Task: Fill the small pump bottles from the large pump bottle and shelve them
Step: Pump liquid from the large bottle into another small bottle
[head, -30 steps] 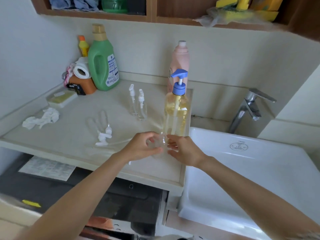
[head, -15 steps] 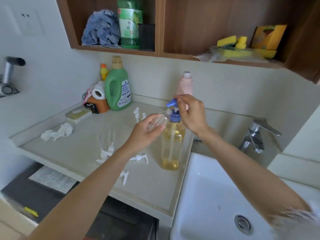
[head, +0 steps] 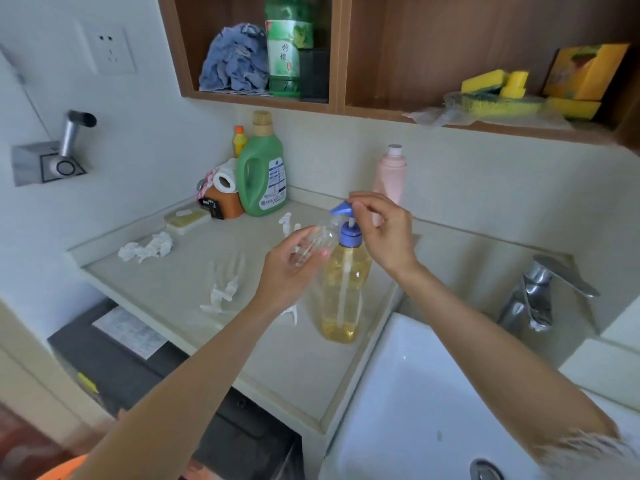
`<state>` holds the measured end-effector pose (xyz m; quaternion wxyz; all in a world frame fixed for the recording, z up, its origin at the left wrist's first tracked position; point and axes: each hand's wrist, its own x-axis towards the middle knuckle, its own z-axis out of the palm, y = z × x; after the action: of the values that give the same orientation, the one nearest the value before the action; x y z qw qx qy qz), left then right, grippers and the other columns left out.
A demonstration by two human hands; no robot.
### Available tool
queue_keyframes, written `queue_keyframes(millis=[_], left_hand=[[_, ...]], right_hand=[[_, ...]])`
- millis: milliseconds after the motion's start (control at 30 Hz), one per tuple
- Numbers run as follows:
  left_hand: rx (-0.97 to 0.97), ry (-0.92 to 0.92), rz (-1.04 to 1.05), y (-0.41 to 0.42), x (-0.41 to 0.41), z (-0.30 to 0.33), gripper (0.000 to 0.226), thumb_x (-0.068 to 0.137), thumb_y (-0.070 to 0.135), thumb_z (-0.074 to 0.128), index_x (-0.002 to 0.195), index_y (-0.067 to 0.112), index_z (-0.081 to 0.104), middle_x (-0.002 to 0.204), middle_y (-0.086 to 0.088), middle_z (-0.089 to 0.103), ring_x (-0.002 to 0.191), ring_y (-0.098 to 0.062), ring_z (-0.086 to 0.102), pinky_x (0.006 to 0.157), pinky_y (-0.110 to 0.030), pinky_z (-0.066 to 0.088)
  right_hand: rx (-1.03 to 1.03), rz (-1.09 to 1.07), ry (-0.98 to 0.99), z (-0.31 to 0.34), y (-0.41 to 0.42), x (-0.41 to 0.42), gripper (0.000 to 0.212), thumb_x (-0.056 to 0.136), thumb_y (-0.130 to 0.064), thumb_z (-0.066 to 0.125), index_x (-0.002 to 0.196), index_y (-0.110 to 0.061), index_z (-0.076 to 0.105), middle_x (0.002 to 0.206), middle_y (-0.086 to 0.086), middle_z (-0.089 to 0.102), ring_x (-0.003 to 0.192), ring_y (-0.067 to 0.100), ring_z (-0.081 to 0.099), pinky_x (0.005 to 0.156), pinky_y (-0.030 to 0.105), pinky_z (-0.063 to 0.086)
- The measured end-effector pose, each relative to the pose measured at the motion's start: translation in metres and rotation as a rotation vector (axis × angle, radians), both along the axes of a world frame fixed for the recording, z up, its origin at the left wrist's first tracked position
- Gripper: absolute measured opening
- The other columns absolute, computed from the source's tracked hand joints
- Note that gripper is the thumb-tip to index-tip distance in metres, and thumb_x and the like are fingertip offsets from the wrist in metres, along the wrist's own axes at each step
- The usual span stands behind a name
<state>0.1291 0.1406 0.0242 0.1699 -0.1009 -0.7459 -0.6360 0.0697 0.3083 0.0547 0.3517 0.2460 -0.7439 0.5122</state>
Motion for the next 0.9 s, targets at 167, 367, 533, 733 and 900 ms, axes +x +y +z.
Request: queue_keyframes(millis=[167, 367, 533, 733, 900], left_hand=[[0.033, 0.03, 0.059, 0.003, 0.006, 0.006, 0.028, 0.081, 0.036, 0.072, 0.108, 0.038, 0.063, 0.092, 0.007, 0.066, 0.071, -0.005, 0.061, 0.075, -0.044, 0.056], [-0.025, -0.006, 0.091, -0.003, 0.007, 0.003, 0.03, 0.078, 0.039, 0.074, 0.107, 0.041, 0.063, 0.1, -0.001, 0.068, 0.071, -0.008, 0.061, 0.062, -0.027, 0.054], [-0.007, 0.0, 0.089, -0.008, 0.004, 0.007, 0.041, 0.071, 0.053, 0.069, 0.108, 0.036, 0.066, 0.1, -0.002, 0.068, 0.073, -0.01, 0.059, 0.067, -0.032, 0.051], [-0.001, -0.026, 0.103, -0.001, 0.004, 0.016, 0.031, 0.083, 0.027, 0.072, 0.113, 0.03, 0.064, 0.107, -0.008, 0.066, 0.058, -0.002, 0.056, 0.051, -0.021, 0.047], [0.039, -0.068, 0.092, 0.001, 0.007, 0.023, 0.027, 0.084, 0.02, 0.071, 0.108, 0.031, 0.063, 0.105, -0.002, 0.065, 0.049, -0.001, 0.055, 0.045, -0.02, 0.046]], right_hand=[[-0.013, 0.069, -0.022, 0.003, 0.001, 0.002, 0.016, 0.093, -0.005, 0.058, 0.09, -0.005, 0.073, 0.095, -0.004, 0.067, 0.095, 0.001, 0.06, 0.088, 0.01, 0.042], [-0.046, 0.077, -0.095, 0.005, 0.003, 0.003, 0.014, 0.092, -0.006, 0.06, 0.09, -0.007, 0.074, 0.094, -0.009, 0.068, 0.092, 0.003, 0.064, 0.087, 0.018, 0.048], [-0.038, 0.063, -0.078, 0.005, 0.003, 0.001, 0.014, 0.092, -0.007, 0.061, 0.09, -0.007, 0.074, 0.093, -0.007, 0.069, 0.091, 0.003, 0.064, 0.086, 0.015, 0.047], [0.076, 0.006, 0.045, 0.005, 0.003, -0.001, 0.014, 0.09, -0.009, 0.06, 0.086, -0.006, 0.073, 0.089, 0.005, 0.073, 0.092, 0.012, 0.066, 0.084, 0.016, 0.047], [0.083, 0.043, 0.099, 0.003, 0.001, 0.006, 0.031, 0.092, -0.021, 0.047, 0.094, -0.003, 0.072, 0.101, 0.004, 0.072, 0.097, 0.012, 0.065, 0.09, 0.014, 0.045]])
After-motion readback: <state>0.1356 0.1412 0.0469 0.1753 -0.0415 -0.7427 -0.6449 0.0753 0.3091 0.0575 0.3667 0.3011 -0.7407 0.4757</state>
